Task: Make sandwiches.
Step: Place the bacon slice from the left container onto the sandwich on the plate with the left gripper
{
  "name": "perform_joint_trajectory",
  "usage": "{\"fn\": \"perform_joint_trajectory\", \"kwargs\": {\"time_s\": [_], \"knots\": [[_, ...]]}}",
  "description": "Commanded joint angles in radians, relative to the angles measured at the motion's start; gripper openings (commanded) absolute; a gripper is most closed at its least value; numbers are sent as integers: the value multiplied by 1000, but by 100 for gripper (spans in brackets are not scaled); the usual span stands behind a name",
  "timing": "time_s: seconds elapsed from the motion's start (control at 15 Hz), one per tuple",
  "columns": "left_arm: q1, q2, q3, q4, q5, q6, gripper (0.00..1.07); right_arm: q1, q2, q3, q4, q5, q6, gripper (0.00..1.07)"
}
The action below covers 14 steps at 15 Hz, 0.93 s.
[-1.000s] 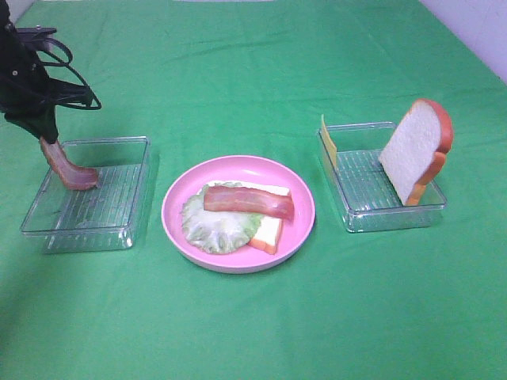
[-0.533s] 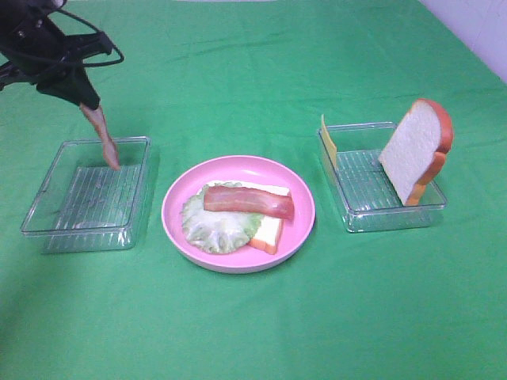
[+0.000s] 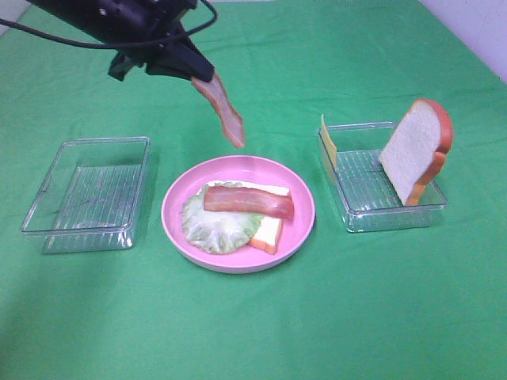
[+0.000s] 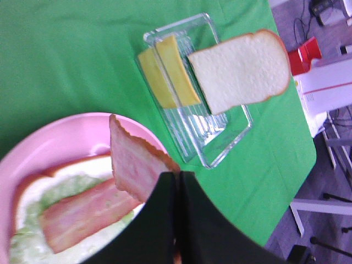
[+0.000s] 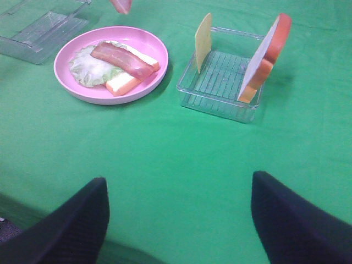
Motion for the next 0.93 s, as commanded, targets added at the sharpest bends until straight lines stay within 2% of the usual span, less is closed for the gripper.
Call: {"fn": "perform_joint_trajectory", "kwargs": {"time_s": [0.07, 0.27, 0.4, 0.53, 0.73, 0.8, 0.93], "knots": [[-84, 44, -3, -37, 4, 19, 0, -1, -7, -1, 1, -14, -6, 70], [-142, 111, -3, -34, -15, 32, 0, -1, -7, -1, 1, -14, -6, 70], [-142, 148, -3, 35, -20, 30, 0, -1, -7, -1, 1, -14, -6, 70], [-142, 169, -3, 152, -19, 18, 0, -1, -7, -1, 1, -14, -6, 70], [-142, 167, -3, 305, -42, -93, 0, -1, -7, -1, 1, -14, -6, 70], [-142, 167, -3, 333, -56, -120, 4, -1, -7, -1, 1, -14, -6, 70], [-142, 167, -3, 353, -62, -131, 22, -1, -7, -1, 1, -14, -6, 70]]}}
